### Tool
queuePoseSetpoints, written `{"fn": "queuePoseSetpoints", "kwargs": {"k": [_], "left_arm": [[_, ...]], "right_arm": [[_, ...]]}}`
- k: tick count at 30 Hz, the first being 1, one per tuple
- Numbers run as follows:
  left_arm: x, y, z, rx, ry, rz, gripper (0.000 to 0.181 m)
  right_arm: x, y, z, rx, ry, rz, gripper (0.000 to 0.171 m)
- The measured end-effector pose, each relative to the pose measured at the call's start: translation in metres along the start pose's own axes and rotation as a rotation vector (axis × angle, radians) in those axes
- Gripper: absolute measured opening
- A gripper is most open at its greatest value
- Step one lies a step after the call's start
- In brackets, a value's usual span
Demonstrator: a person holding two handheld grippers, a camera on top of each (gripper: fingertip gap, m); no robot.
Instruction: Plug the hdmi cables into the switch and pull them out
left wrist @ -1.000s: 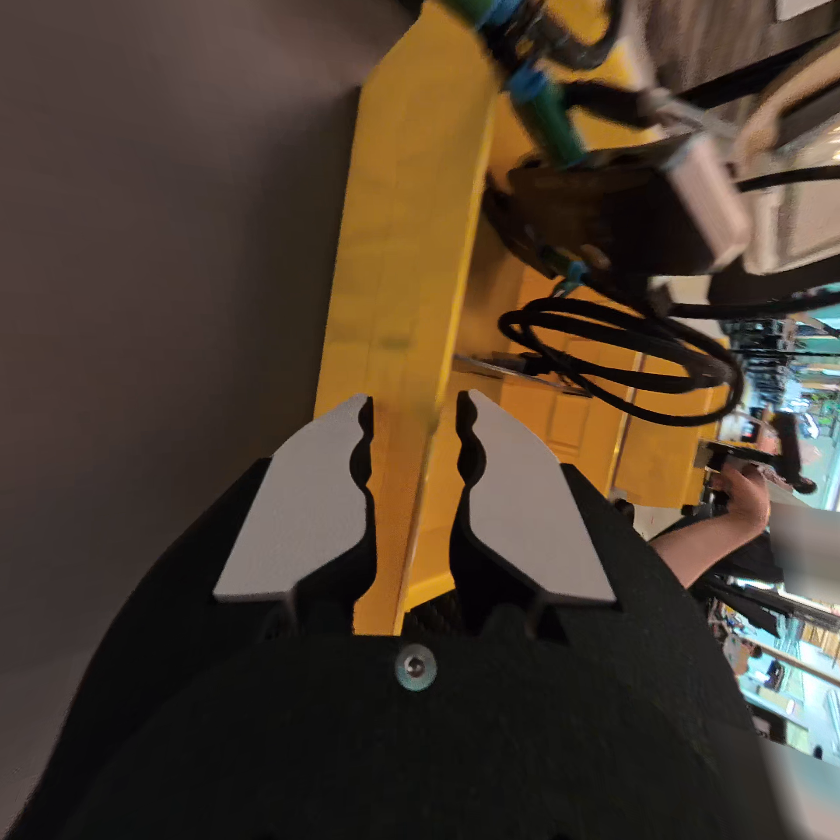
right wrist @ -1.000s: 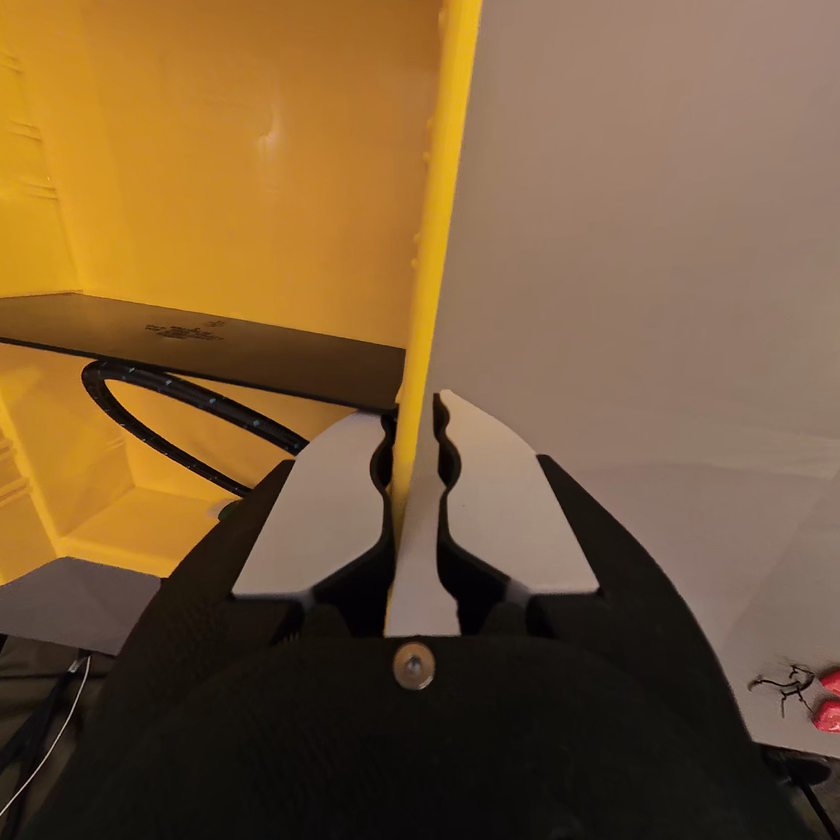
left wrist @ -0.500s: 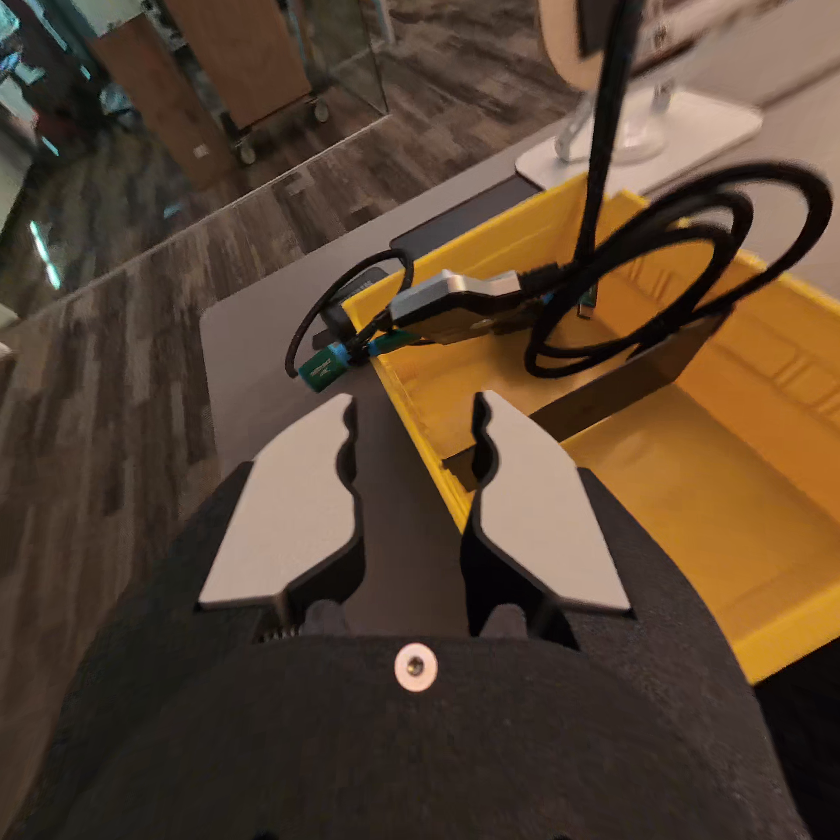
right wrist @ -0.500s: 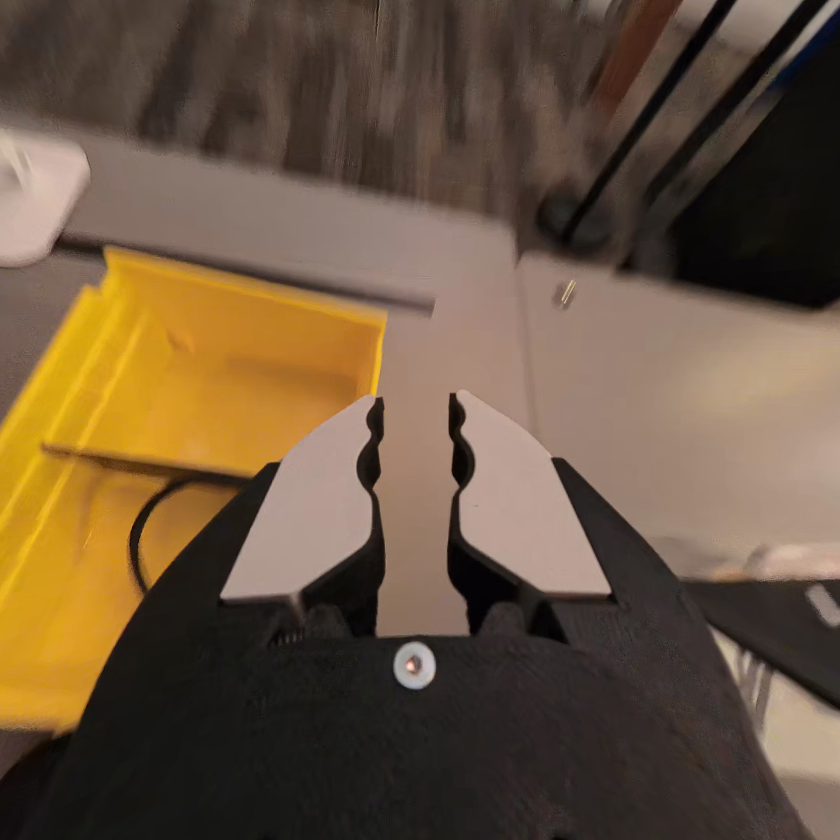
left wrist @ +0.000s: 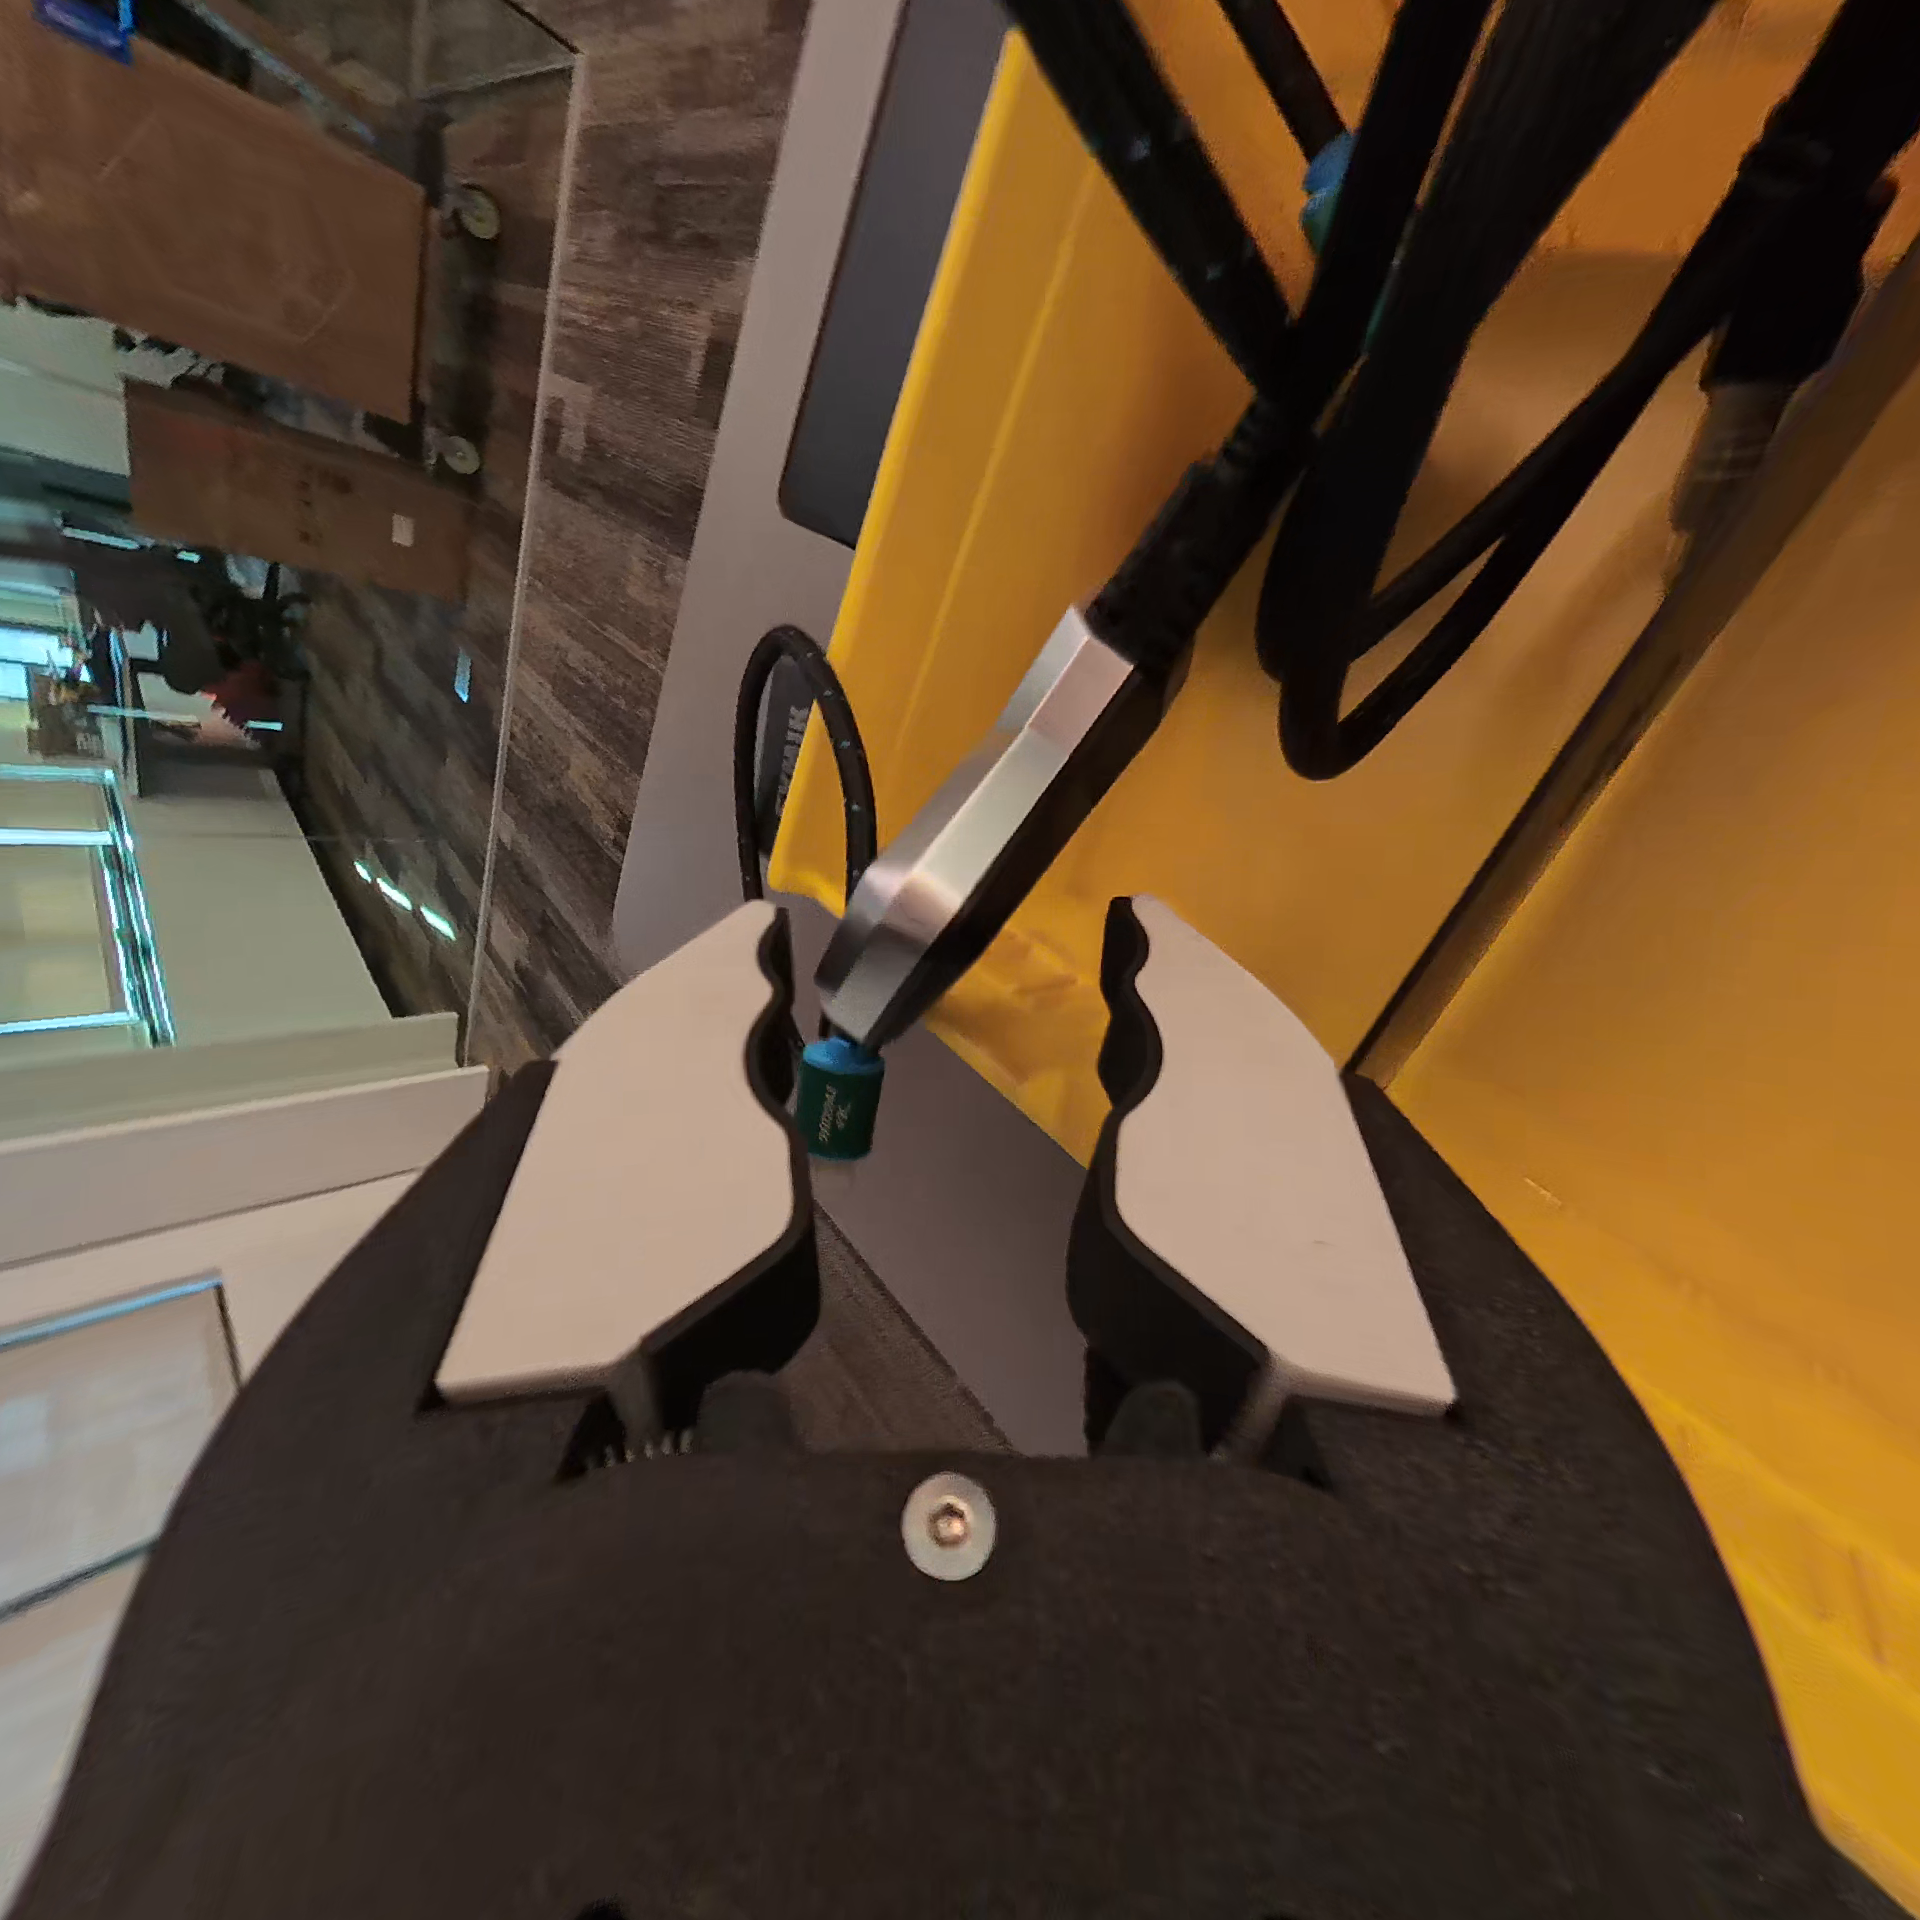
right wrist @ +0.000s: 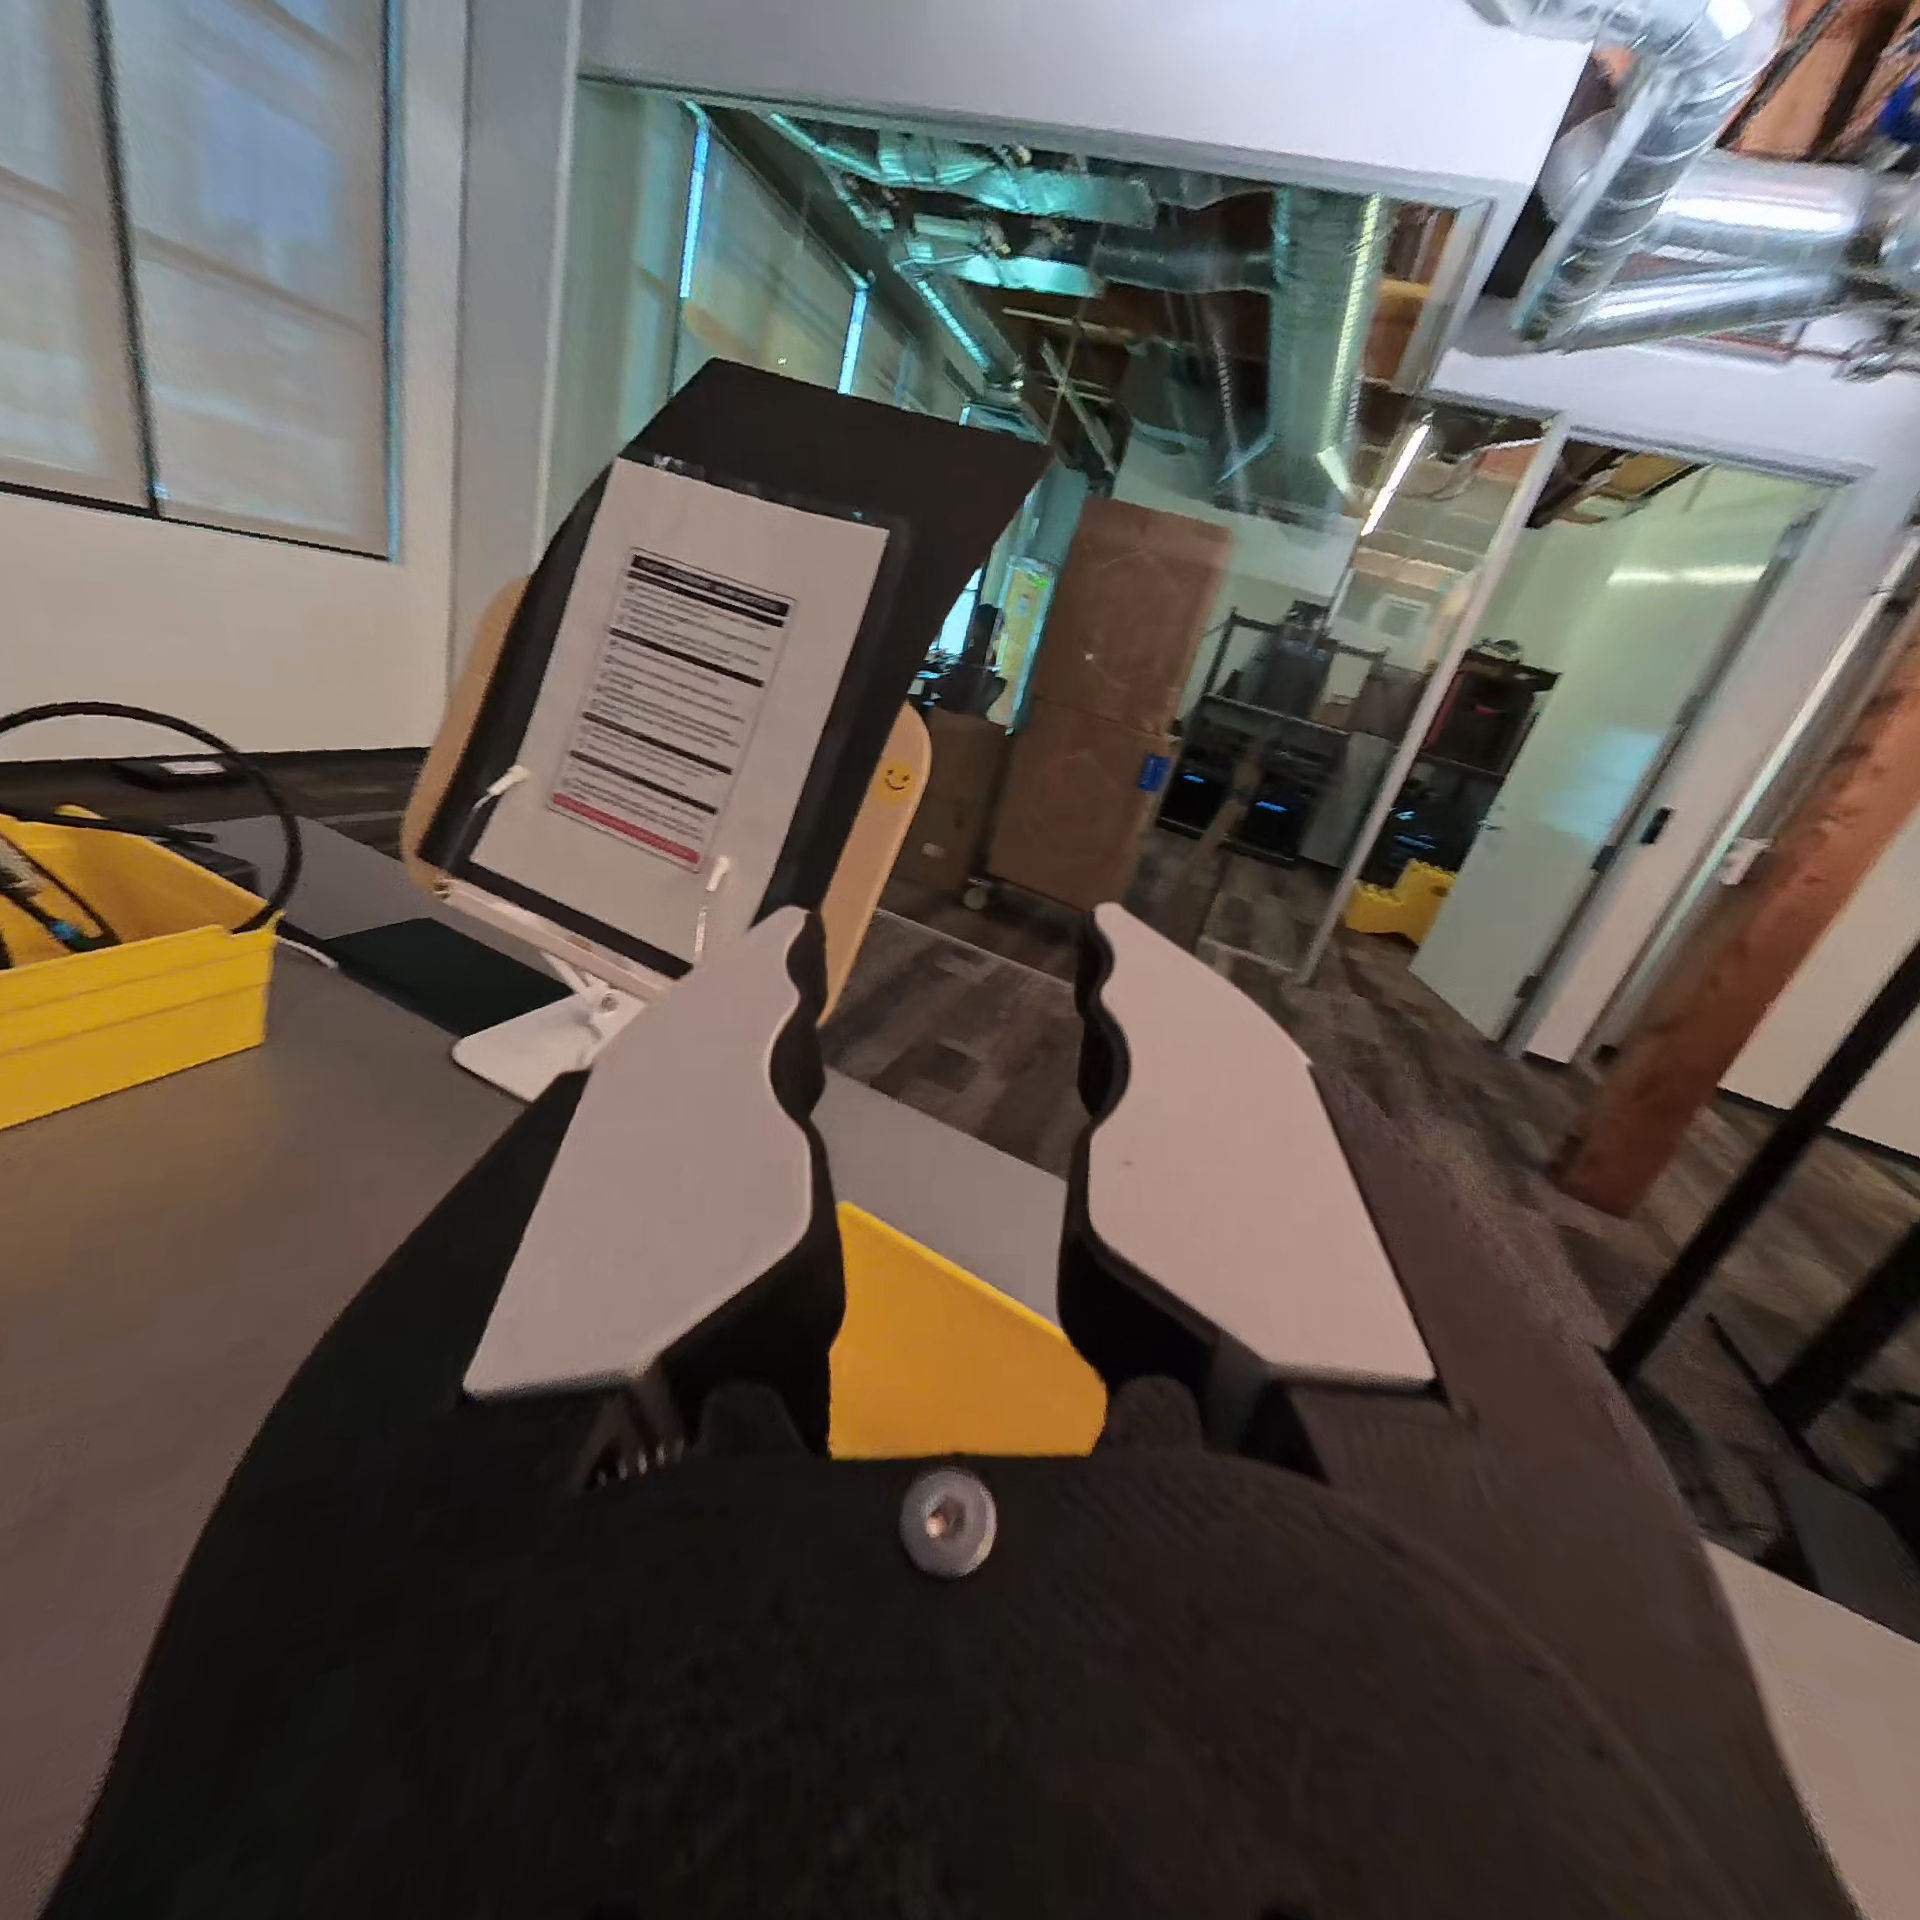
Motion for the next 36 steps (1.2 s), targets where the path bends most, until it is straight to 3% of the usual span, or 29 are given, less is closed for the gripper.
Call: {"fn": "queuePoseSetpoints", "kwargs": {"k": [6, 14, 18, 28, 36], "left_arm": [[0.015, -0.009, -0.004, 0.131, 0.058, 0.021, 0.047], [0.015, -0.008, -0.011, 0.251, 0.031, 0.053, 0.024], [0.003, -0.008, -0.012, 0.266, 0.06, 0.118, 0.023], [-0.052, -0.015, 0.03, 0.346, -0.097, 0.221, 0.023], [-0.095, -0.045, 0.061, 0.347, -0.198, 0.249, 0.024]], "right_arm": [[0.005, 0.0, 0.006, 0.103, -0.1, -0.037, 0.044], [0.001, 0.002, -0.003, 0.156, -0.101, -0.048, 0.042], [-0.001, 0.003, -0.009, 0.207, -0.108, -0.066, 0.04], [-0.006, 0.003, -0.017, 0.269, -0.106, -0.1, 0.039], [-0.009, 0.002, -0.02, 0.321, -0.12, -0.11, 0.039]]}}
Point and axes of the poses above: each gripper's, where its closed fingertips meet, x out along the fingers, y out of its underside, z = x × y across the jaws, the point moved 5 cm from there along -x, back along the fingers, and after that the axes turned 4 degrees about -y, right-handed, at the moved point
